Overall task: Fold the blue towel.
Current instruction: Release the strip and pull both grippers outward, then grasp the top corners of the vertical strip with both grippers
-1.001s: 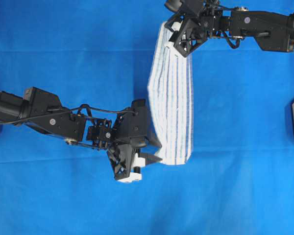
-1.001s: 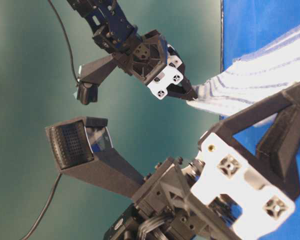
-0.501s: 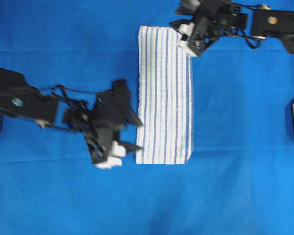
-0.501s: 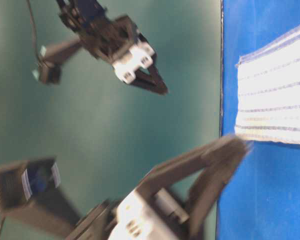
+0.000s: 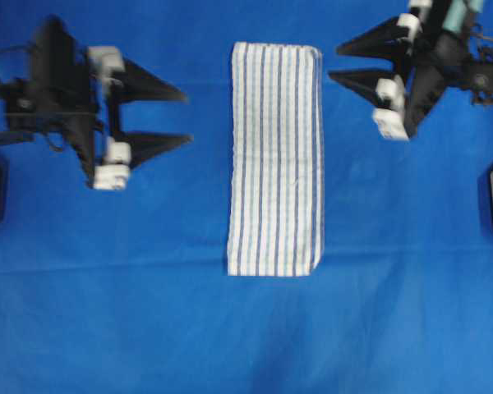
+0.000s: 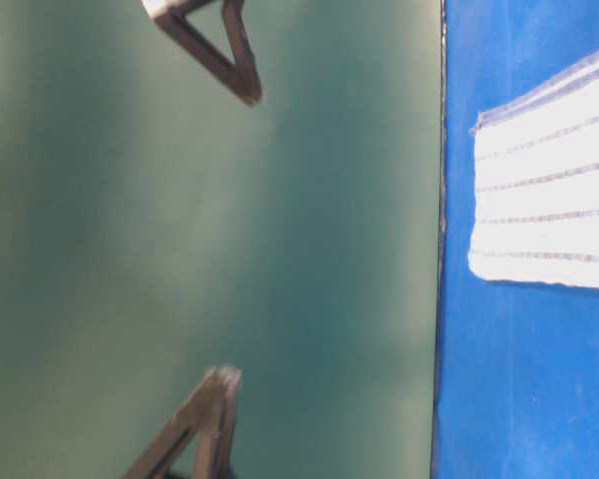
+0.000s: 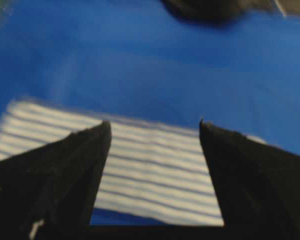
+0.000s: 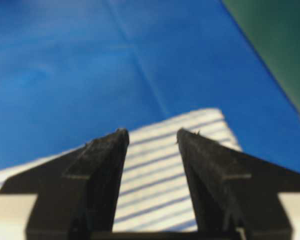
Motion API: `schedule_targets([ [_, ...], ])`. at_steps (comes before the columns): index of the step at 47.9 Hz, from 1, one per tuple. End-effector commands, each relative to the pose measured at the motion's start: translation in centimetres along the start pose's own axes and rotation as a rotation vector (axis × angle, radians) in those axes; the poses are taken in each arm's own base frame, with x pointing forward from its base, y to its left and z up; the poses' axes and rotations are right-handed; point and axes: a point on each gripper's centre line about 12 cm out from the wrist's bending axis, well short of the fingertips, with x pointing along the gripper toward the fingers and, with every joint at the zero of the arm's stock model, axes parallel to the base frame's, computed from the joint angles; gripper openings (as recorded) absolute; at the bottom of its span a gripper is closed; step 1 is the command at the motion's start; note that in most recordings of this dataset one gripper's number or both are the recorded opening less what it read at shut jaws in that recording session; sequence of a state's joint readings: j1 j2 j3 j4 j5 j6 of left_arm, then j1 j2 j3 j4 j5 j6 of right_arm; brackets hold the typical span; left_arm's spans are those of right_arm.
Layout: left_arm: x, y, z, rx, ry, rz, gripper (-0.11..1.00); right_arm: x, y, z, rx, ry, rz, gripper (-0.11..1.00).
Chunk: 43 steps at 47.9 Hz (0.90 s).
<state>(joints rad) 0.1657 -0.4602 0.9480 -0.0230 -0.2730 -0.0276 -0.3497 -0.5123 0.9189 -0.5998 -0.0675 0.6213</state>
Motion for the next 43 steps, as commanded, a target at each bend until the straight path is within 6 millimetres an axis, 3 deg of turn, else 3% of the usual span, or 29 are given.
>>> schedule_targets([
  [1,-1.1,1.1,0.4,-0.006,-0.063,0.036,0.65,-0.9,0.3,0.1,0.014,-0.050,0.024,0.52],
  [12,-0.9,1.6,-0.1,-0.010,-0.059,0.054,0.65,-1.1,0.0,-0.6,0.037,-0.039,0.017,0.53],
  [25,2.0,2.4,-0.8,-0.011,-0.002,0.074,0.70,-0.1,-1.9,-1.0,0.063,0.002,-0.051,0.57],
  [33,4.8,5.1,-2.1,-0.032,0.059,0.147,0.83,1.9,-4.7,-1.7,0.094,0.080,-0.143,0.63],
  [43,9.7,9.9,-6.2,-0.076,0.179,0.248,0.89,5.9,-8.7,-4.4,0.144,0.205,-0.228,0.64],
])
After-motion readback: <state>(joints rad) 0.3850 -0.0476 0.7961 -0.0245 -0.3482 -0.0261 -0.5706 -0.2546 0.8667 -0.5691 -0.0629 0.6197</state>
